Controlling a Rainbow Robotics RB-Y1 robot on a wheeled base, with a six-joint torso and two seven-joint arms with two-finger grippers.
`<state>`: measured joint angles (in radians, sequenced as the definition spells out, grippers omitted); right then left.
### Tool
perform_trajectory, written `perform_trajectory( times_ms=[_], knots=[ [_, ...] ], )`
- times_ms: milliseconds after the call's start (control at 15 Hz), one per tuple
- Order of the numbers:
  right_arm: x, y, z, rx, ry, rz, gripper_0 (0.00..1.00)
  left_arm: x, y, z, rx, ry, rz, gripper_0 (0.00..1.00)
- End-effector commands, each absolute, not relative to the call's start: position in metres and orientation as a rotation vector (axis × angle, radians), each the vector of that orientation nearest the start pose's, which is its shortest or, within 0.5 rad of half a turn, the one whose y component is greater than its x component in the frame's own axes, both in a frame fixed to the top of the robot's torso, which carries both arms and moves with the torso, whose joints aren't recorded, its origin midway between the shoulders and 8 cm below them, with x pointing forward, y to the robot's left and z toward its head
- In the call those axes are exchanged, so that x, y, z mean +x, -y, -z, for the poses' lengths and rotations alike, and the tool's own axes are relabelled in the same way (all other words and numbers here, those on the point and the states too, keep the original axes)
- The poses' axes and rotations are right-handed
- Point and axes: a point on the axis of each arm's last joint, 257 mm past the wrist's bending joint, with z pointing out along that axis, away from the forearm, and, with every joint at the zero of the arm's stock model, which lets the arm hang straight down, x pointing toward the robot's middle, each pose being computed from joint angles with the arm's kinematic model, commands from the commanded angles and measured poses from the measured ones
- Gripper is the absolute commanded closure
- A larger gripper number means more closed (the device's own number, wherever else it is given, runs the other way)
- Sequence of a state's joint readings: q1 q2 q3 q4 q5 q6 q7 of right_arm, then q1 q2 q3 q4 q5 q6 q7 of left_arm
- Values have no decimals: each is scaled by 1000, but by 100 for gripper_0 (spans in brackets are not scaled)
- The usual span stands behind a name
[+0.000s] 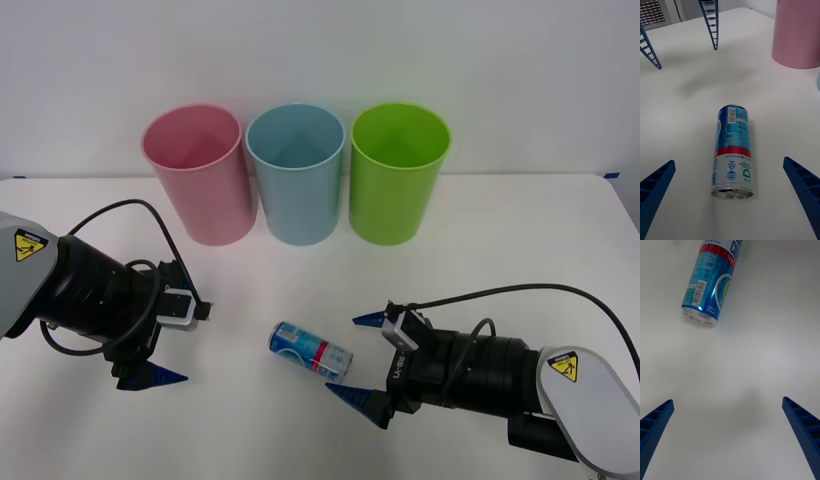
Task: Put cans in the blue bin and PET bottles in the pink bin and trash in the green bin.
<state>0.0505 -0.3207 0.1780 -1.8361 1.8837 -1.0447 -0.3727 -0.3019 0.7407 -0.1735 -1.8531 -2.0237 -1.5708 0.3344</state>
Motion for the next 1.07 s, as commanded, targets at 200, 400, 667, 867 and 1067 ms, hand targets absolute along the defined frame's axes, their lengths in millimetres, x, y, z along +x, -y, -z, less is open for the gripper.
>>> perform_trajectory(
  times_ms=[200,400,667,867,1067],
  knots=[
    [371,42,285,-1192,-1690,-638,0,383,-226,261,-2611,2450,-321,0],
    [371,42,285,-1192,-1690,-638,0,383,-232,258,-2625,2459,-316,0],
    [371,42,285,-1192,-1690,-638,0,379,-237,256,-2704,2403,-329,0],
    [371,42,285,-1192,-1690,-638,0,374,-237,248,-2717,2437,-403,0],
    [371,42,285,-1192,-1690,-638,0,364,-253,241,-2645,2509,-462,0]
  ],
)
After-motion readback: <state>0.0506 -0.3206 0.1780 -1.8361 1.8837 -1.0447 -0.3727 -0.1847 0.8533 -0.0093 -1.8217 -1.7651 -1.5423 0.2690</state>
